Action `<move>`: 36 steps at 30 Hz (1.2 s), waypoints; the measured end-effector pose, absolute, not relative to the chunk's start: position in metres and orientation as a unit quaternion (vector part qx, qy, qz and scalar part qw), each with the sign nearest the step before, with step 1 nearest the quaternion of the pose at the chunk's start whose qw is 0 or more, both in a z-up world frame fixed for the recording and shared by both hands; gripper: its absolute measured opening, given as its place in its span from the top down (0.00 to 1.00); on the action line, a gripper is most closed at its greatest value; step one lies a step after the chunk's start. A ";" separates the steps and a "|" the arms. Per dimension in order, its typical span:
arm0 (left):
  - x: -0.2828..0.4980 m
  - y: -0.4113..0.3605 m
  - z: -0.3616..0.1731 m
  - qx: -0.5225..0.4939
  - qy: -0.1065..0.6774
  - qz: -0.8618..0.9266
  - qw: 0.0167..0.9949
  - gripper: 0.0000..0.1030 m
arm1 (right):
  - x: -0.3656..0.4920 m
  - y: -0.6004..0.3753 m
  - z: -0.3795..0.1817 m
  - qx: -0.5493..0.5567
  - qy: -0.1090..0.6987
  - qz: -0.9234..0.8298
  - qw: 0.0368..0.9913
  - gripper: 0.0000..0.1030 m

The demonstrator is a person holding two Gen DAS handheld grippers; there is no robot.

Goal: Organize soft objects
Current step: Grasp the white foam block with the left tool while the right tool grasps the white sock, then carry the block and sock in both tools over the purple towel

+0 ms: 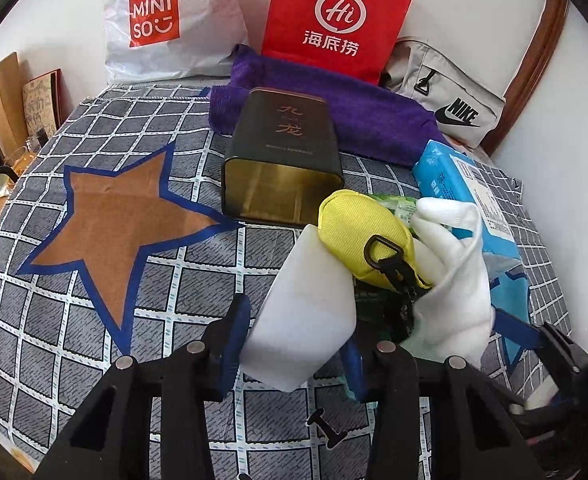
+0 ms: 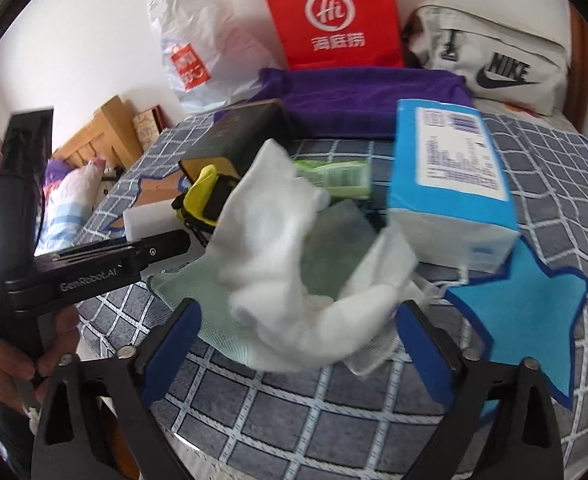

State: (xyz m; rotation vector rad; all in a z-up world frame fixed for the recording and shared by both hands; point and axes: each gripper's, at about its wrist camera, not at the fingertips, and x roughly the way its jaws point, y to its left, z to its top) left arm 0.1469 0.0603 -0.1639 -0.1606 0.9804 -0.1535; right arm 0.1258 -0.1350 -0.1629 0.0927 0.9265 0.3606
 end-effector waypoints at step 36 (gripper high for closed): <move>0.086 0.105 -0.140 -0.136 0.448 -0.022 0.883 0.65 | 0.057 -0.220 -0.138 0.038 0.416 0.073 0.906 0.88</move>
